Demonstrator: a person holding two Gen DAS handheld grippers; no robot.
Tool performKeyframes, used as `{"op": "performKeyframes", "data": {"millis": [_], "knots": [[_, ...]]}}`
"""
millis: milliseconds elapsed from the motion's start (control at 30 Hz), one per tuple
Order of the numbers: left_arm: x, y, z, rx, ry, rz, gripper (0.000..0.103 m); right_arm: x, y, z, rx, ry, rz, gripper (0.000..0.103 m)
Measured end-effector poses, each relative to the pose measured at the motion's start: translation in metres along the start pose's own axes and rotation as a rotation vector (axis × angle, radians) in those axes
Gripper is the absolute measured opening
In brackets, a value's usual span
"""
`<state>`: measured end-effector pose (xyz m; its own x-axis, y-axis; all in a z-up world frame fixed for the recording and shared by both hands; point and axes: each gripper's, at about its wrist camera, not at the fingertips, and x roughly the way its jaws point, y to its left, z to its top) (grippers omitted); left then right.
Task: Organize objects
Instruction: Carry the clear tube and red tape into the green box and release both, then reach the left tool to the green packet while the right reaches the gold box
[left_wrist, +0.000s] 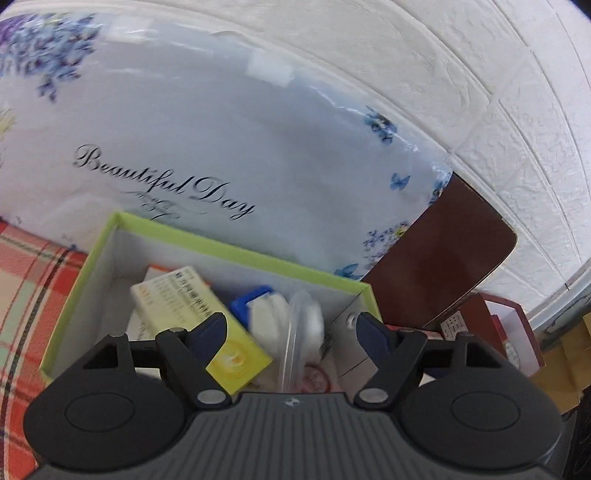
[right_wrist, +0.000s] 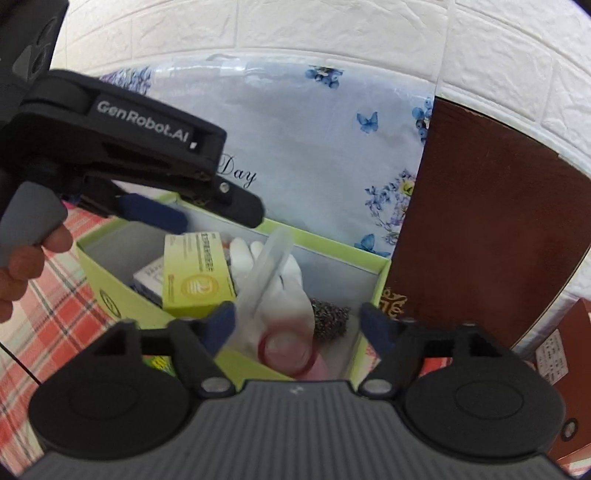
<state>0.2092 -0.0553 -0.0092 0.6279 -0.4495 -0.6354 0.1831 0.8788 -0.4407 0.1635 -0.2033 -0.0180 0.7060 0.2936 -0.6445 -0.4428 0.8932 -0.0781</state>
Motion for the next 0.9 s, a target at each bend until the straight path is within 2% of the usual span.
{"op": "performKeyframes", "data": {"millis": [67, 233, 400, 567, 767, 900], "knots": [[-0.008, 0.007, -0.008, -0.010, 0.003, 0.001, 0.080, -0.005, 0.003, -0.007, -0.013, -0.002, -0.002, 0.094], [-0.028, 0.019, -0.021, -0.038, 0.003, 0.021, 0.080, -0.020, 0.009, -0.023, 0.013, 0.006, 0.008, 0.103], [-0.052, 0.021, -0.019, -0.072, -0.006, 0.025, 0.080, -0.034, 0.014, -0.027, 0.035, 0.019, 0.016, 0.103], [-0.084, 0.015, -0.023, -0.042, -0.037, 0.024, 0.080, -0.057, 0.015, -0.021, 0.051, -0.022, 0.006, 0.103], [-0.113, 0.025, -0.049, -0.046, -0.017, 0.059, 0.080, -0.085, 0.023, -0.025, 0.064, -0.059, 0.011, 0.103], [-0.124, 0.040, -0.075, -0.085, 0.019, 0.107, 0.080, -0.096, 0.035, -0.039, 0.070, -0.036, 0.038, 0.103]]}}
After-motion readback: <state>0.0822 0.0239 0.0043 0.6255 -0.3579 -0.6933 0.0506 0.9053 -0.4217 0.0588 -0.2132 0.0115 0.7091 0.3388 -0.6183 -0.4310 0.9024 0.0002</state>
